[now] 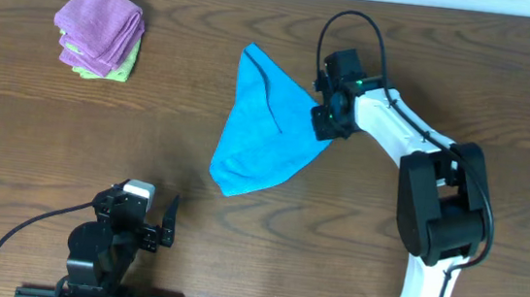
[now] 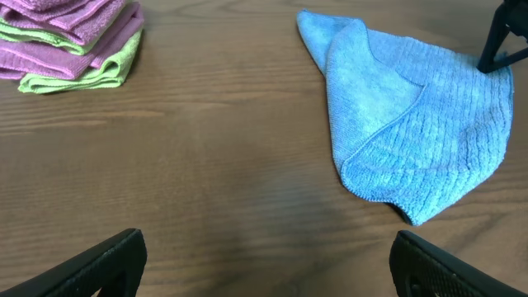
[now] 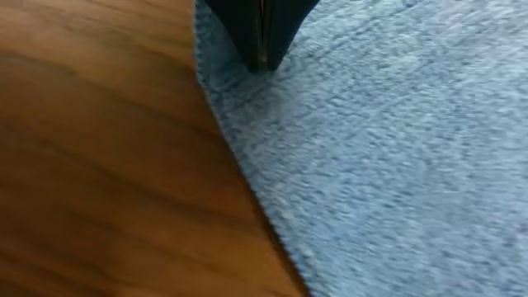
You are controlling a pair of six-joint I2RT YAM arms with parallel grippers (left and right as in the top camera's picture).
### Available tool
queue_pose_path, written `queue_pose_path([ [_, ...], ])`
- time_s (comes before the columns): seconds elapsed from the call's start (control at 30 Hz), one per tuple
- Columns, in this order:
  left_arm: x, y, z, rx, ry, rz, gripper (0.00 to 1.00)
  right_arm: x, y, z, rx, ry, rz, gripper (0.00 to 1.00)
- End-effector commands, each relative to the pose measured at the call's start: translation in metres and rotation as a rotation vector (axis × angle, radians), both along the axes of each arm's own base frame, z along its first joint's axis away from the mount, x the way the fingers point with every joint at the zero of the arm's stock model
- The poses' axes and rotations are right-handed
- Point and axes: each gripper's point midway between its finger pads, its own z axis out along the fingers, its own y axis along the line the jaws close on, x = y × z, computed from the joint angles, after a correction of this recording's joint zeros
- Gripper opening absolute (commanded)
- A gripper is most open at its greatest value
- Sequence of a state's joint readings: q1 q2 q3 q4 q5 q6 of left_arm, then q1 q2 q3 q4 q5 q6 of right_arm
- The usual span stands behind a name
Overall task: Fold the cloth
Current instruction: 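Lower the blue cloth onto the table and open the right gripper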
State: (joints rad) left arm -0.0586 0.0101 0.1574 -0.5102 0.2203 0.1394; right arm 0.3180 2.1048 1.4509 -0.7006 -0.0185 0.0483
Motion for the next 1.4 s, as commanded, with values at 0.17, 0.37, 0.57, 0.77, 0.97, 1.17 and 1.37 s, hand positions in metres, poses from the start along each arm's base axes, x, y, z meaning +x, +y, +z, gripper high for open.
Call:
queue_pose_path([
  [0.17,0.001,0.002,-0.006,0.019,0.004,0.005,0.95,-0.044,-0.06,-0.021,-0.081,0.208,-0.136,0.01],
  [0.37,0.001,0.002,-0.006,0.019,0.004,0.005,0.95,-0.099,-0.129,-0.01,-0.276,0.425,-0.449,0.02],
  [0.57,0.001,0.002,-0.006,0.019,0.004,0.005,0.95,-0.111,-0.134,-0.007,-0.256,0.483,-0.493,0.01],
  [0.77,0.001,0.002,-0.006,0.019,0.004,0.005,0.95,-0.093,-0.119,0.011,-0.178,0.387,-0.478,0.02],
  [0.97,0.001,0.002,-0.006,0.019,0.004,0.005,0.95,-0.076,-0.092,0.095,-0.04,0.133,-0.374,0.02],
  [1.17,0.001,0.002,-0.006,0.019,0.004,0.005,0.95,-0.099,-0.079,0.168,0.039,-0.052,-0.28,0.02],
  [1.37,0.0,-0.003,-0.004,-0.001,0.002,-0.024,0.95,-0.149,-0.071,0.207,0.142,-0.063,-0.252,0.02],
])
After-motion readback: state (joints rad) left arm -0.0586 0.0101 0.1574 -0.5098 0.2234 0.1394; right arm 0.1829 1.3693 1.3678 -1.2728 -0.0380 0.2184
